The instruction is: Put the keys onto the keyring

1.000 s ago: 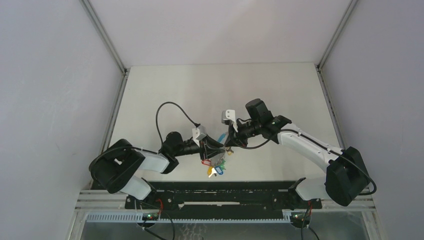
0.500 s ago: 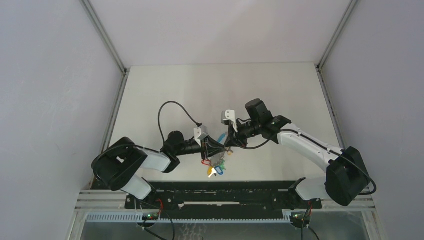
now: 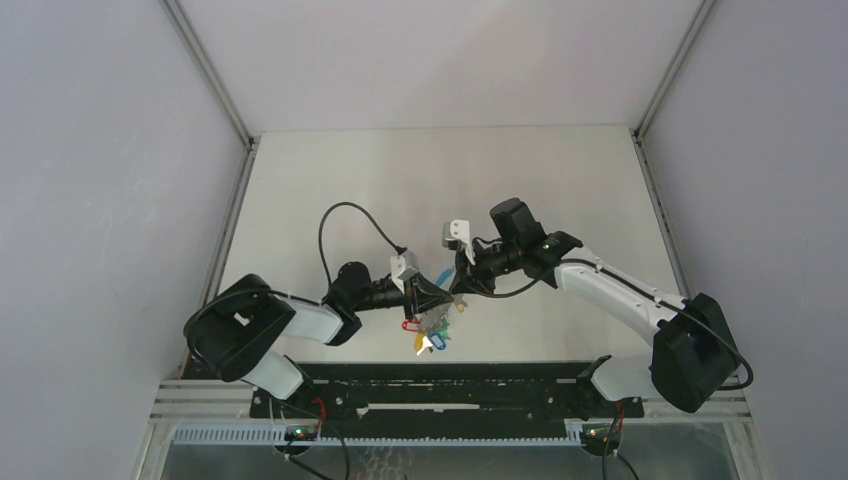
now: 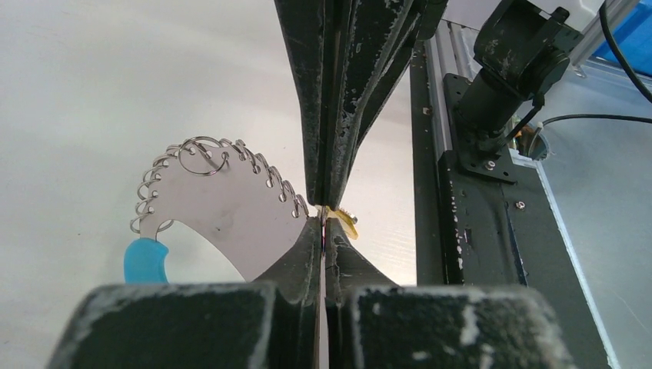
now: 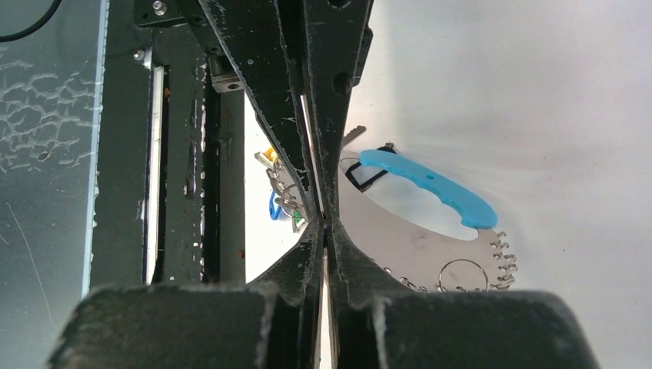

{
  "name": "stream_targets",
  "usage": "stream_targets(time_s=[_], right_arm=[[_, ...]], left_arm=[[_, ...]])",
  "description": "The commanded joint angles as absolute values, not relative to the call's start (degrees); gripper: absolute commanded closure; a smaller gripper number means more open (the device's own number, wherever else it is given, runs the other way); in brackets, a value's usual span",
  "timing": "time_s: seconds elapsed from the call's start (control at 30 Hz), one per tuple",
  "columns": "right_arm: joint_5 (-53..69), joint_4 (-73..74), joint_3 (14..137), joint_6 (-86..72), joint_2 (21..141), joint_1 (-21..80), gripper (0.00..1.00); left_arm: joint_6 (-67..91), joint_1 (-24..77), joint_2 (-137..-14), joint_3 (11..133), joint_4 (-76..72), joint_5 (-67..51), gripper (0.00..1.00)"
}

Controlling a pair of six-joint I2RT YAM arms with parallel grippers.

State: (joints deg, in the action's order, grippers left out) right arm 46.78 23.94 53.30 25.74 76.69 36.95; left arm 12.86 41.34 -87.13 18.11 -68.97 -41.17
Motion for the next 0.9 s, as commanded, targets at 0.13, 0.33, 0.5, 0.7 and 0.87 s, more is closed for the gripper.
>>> stream_targets(time_s=[0.13,0.33,0.5,0.7,0.87], right_arm=[[39.7,26.0,55.0,21.0,72.4,35.4,1.0],[37.1,26.7,53.1,17.7,70.5,34.6,1.0],[39.8,21.9,49.7,17.5,68.3,34.5,1.0],[43.0,16.4,48.0,20.0,68.2,34.7,0.73],[44.9,13.2,48.0,23.2,70.6,35.0,0.67]], left_arm=[[10.1,41.7,-83.8,18.9,-68.3,-38.6,1.0],[9.4,41.7,-82.3,18.1,-67.3,-35.9,1.0],[8.7,41.7,-80.8,18.0,-65.8,-35.3,1.0],[8.7,41.7,-80.1,17.8,-65.4,-35.2,1.0],[8.6,41.7,-80.0,17.8,-65.3,-35.3,1.0]])
